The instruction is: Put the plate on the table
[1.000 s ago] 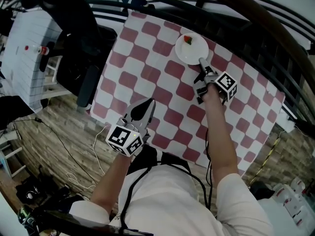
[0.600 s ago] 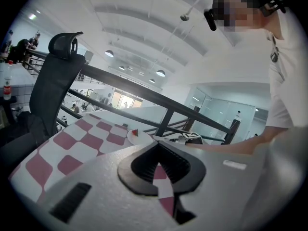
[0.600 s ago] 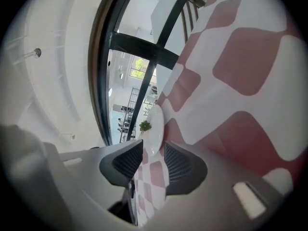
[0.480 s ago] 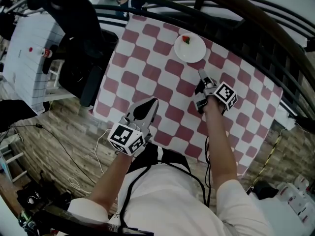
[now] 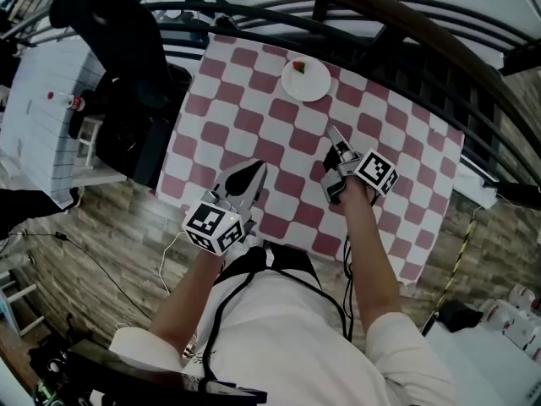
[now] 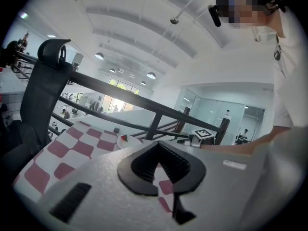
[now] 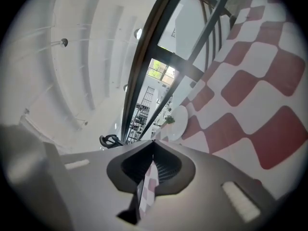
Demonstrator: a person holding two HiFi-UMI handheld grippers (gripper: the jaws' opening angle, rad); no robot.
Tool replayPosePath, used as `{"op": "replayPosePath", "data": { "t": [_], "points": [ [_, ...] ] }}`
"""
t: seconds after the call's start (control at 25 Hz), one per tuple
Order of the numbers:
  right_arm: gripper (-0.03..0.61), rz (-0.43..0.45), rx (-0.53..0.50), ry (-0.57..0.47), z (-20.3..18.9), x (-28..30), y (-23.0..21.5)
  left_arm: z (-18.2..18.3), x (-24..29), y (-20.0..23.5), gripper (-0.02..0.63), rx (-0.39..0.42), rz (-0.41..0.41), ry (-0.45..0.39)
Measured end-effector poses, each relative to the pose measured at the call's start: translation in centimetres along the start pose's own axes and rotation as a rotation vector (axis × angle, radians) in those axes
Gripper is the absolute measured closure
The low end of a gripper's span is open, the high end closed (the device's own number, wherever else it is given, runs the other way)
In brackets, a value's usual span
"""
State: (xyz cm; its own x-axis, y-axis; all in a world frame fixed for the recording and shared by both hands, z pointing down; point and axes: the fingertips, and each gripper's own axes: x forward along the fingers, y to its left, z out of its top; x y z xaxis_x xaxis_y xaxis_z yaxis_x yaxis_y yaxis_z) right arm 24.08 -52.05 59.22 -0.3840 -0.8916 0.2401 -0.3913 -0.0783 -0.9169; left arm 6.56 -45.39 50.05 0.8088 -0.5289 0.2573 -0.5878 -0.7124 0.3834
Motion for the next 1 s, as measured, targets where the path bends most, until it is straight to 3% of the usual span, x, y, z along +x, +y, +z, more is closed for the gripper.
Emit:
{"op": "replayPosePath", "data": {
  "t": [0.64,1.0],
  "points": [
    [0.574,0.092,-0.165,-0.015,-5.3,-10.9,9.1,2.7,-4.5,-4.3,0.607,0.052,-0.087,-0.042],
    [0.574,0.138,-0.326,0.001,-9.7,-16.9,13.8,3.4,-8.0,-5.5,0.606,0.065,-0.089,-0.07]
  ]
}}
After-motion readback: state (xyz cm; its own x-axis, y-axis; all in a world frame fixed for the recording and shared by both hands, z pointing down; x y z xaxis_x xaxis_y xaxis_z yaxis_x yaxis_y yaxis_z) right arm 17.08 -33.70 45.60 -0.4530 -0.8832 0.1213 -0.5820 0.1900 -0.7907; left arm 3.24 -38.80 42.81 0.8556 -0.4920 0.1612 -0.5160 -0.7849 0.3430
